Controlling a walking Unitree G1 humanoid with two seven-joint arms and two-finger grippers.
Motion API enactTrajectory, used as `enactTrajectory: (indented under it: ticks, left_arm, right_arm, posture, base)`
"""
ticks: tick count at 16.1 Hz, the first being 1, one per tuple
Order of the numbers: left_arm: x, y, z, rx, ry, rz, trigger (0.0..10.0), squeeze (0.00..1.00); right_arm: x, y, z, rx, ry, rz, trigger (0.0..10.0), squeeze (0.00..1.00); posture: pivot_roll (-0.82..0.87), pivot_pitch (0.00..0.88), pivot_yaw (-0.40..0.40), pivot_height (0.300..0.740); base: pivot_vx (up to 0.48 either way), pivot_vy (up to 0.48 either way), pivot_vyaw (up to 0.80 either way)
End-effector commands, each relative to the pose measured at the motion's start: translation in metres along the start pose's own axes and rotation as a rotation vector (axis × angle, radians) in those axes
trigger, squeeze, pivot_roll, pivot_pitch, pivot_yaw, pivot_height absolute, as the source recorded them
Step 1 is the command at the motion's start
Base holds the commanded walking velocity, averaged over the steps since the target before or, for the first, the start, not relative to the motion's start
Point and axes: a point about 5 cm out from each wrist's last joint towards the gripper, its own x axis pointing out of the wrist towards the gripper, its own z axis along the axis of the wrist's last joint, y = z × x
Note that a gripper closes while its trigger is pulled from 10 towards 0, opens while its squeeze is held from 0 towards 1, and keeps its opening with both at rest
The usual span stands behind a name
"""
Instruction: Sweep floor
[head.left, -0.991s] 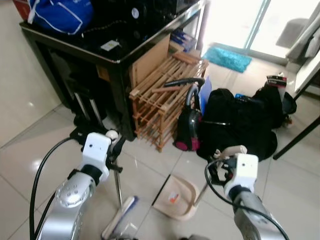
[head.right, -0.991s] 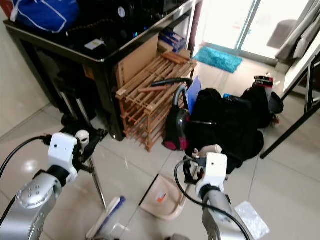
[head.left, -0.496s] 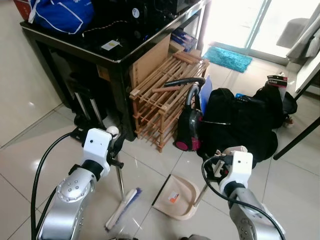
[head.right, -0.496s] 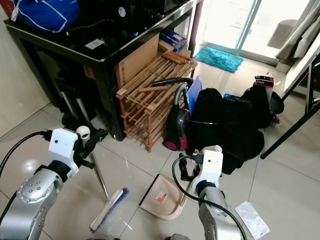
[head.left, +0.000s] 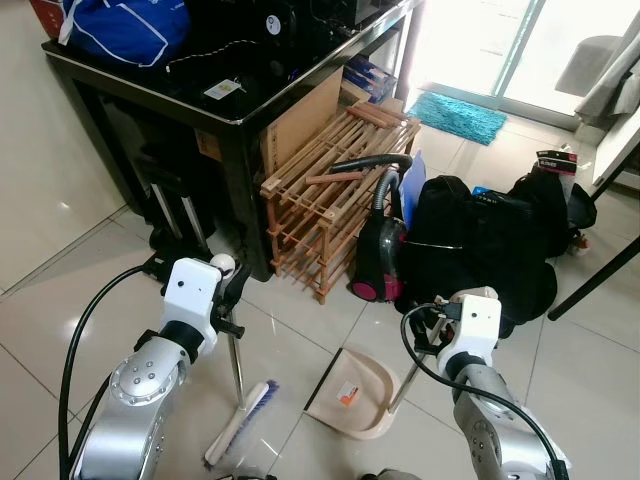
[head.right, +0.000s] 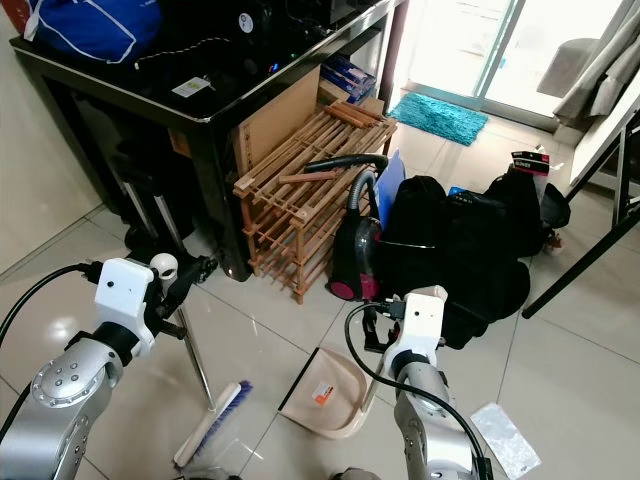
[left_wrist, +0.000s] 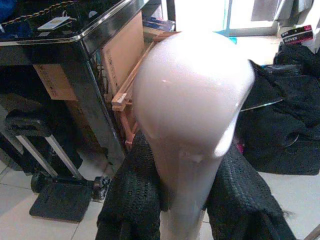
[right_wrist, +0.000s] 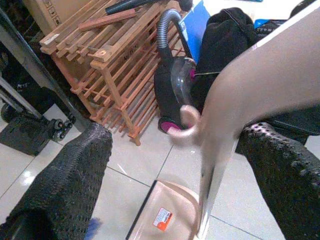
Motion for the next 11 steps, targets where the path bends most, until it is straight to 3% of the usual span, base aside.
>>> enactTrajectory:
  ticks: [1, 6, 9, 11]
  left_arm:
    - [-0.003, 0.004, 0.004, 0.013, -0.018, 0.006, 10.0, 0.0]
    - [-0.004, 0.0, 0.001, 0.012, -0.005, -0.016, 10.0, 0.0]
    - [0.0, -0.001, 0.003, 0.009, -0.014, -0.025, 10.0, 0.0]
    - [0.002, 0.0, 0.005, 0.009, -0.019, -0.024, 10.0, 0.0]
  right_arm:
    - [-0.004, -0.007, 0.0, 0.003, -0.002, -0.02, 10.0, 0.0]
    - [-0.022, -0.015, 0.001, 0.002, -0.018, -0.04, 10.0, 0.0]
    - [-0.017, -0.014, 0.002, 0.076, -0.046, -0.046, 10.0, 0.0]
    - [-0.014, -0.006, 0.003, 0.093, -0.047, 0.027, 10.0, 0.0]
  posture:
    - [0.05, 0.073, 0.009, 0.74]
    - [0.04, 0.076, 0.022, 0.74]
    - [0.04, 0.074, 0.026, 0.74]
    - [0.05, 0.073, 0.029, 0.74]
  base:
    - [0.0, 0.0, 0.0]
    - [0.0, 0.0, 0.0]
    - [0.0, 0.0, 0.0]
    - [0.0, 0.0, 0.0]
